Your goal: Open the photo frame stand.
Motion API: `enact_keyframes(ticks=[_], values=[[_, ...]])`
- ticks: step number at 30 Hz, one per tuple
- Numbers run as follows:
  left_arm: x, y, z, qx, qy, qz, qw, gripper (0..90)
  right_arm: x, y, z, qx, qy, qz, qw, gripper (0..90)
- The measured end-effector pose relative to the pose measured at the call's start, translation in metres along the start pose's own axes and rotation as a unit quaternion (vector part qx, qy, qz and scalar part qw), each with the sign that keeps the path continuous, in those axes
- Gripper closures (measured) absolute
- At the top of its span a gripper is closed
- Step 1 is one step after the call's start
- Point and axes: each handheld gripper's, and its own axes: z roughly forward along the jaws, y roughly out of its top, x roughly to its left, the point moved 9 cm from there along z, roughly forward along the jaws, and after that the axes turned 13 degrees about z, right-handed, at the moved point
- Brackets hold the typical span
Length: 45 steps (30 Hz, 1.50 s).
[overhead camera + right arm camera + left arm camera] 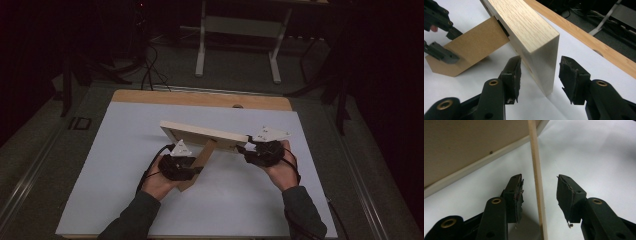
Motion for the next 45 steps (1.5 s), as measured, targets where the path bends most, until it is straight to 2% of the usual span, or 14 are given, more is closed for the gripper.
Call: enact_keyframes(ticks=[15,19,26,29,31,35,45], values=[[0.006,0.004,-0.018,-0.028,0.001,-0.014,0.9995,56.0,-0.002,-0.008,-0.001,0.014,0.002,0.000,0.9999,50.2],[0.008,0.004,-0.022,-0.038,-0.008,-0.022,0.9990,58.9,-0.004,-0.009,-0.002,0.015,0.002,0.000,0.9999,50.8],[0.011,0.007,-0.031,-0.053,-0.010,-0.030,0.9981,65.4,-0.007,-0.015,-0.004,0.021,-0.001,0.001,0.9998,52.2],[0.015,0.008,-0.035,-0.059,-0.003,-0.035,0.9976,66.1,-0.009,-0.016,-0.006,0.017,0.008,0.017,0.9997,55.6],[0.019,0.008,-0.038,-0.060,0.015,-0.041,0.9973,65.6,-0.011,-0.018,-0.008,0.021,0.011,0.021,0.9995,59.1],[0.025,0.008,-0.043,-0.058,0.032,-0.041,0.9970,66.1,-0.014,-0.022,-0.012,0.024,0.012,0.019,0.9994,63.3],[0.033,0.010,-0.052,-0.062,0.041,-0.046,0.9962,66.2,-0.026,-0.032,-0.020,0.028,0.006,0.025,0.9993,69.3]])
